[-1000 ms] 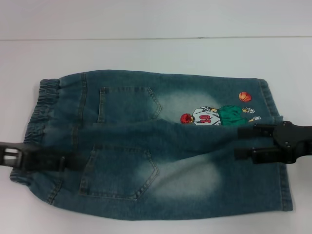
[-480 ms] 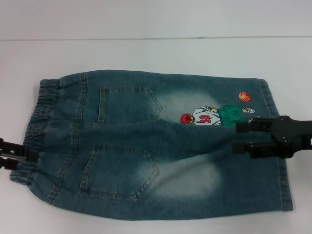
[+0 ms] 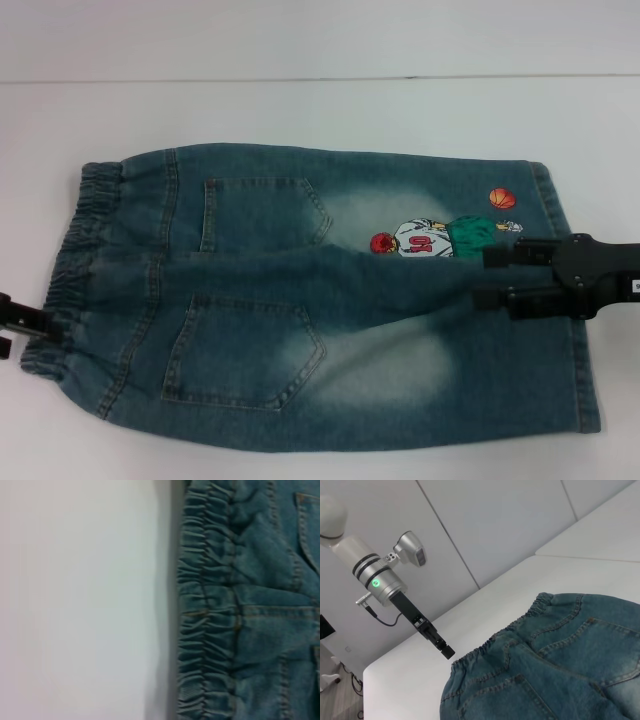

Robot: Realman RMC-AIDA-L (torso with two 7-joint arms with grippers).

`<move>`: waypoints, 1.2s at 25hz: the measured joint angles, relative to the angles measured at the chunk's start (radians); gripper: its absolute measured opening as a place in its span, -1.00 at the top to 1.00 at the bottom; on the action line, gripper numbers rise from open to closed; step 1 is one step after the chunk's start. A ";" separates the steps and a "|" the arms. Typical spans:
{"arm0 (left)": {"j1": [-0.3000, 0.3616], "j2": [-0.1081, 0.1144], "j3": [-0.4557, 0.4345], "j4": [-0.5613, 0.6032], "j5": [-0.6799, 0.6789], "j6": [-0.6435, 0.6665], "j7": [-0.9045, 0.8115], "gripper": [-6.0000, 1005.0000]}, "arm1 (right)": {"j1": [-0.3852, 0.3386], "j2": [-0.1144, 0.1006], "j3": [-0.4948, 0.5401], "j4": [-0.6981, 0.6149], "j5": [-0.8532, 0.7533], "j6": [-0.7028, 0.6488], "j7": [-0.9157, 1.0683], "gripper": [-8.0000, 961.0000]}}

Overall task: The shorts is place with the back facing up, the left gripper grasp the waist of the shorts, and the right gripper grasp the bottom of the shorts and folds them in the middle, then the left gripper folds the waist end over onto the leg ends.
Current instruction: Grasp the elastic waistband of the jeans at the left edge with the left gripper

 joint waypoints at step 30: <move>-0.020 -0.007 0.018 -0.092 0.033 -0.078 -0.009 -0.46 | 0.013 0.003 -0.003 0.007 -0.012 0.021 -0.002 -0.84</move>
